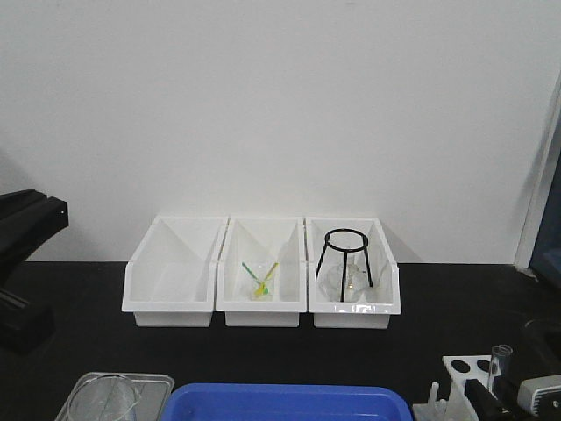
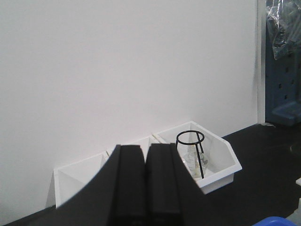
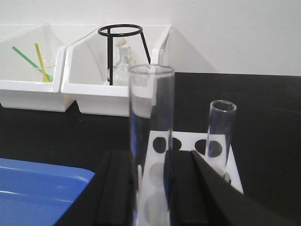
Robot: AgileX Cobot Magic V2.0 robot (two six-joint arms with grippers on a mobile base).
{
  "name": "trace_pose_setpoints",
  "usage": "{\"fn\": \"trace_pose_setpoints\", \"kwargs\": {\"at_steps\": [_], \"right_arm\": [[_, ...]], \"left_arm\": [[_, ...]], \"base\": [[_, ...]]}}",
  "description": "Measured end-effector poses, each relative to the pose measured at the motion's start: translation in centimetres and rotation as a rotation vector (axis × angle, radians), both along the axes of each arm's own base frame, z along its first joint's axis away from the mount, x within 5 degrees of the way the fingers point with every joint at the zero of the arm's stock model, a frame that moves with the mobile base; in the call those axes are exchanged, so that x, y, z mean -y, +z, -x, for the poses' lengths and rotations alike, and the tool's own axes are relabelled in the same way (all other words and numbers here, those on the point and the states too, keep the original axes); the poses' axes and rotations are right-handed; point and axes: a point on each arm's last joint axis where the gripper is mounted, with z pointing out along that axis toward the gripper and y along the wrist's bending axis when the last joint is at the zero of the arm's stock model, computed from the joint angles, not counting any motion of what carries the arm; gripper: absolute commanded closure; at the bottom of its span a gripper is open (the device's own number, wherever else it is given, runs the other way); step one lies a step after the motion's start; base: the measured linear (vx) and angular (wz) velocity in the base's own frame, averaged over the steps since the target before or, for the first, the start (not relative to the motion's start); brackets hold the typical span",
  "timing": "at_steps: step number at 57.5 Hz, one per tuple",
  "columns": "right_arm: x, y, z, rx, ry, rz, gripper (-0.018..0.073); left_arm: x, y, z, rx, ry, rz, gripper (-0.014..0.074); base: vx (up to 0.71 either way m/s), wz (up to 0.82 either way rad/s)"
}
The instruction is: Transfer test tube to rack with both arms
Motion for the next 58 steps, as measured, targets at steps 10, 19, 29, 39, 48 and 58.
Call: {"fn": "trace_pose_setpoints", "kwargs": {"at_steps": [10, 19, 29, 39, 48, 58], "right_arm": [[0.0, 0.0, 0.0, 0.0, 0.0, 0.0, 0.0174], [0.0, 0.0, 0.0, 0.002, 0.0, 0.0, 0.0074], [-0.2, 1.6, 0.3, 0.075, 0.024, 0.002, 0.0071], [-0.6, 5.7, 1.8, 0.257, 0.078, -0.003, 0.0168], [-1.0, 10.2, 5.1, 0.396, 0.152, -0.028, 0.0433], [-0.8, 12.2, 9.6, 0.322, 0.161, -0.083, 0.0573]], "left_arm": [[0.0, 0.0, 0.0, 0.0, 0.0, 0.0, 0.0605], [0.0, 0.0, 0.0, 0.0, 0.0, 0.001, 0.0605], [0.0, 0.0, 0.0, 0.0, 0.0, 0.001, 0.0605], [0.0, 0.0, 0.0, -0.002, 0.0, 0.004, 0.0605], [-0.2, -0.3, -0.1, -0.038, 0.019, 0.036, 0.0605], [-0.4, -3.5, 0.2, -0.149, 0.033, 0.021, 0.0605]], "base": [[0.0, 0.0], [0.0, 0.0], [0.0, 0.0], [0.0, 0.0], [0.0, 0.0], [0.0, 0.0]]}}
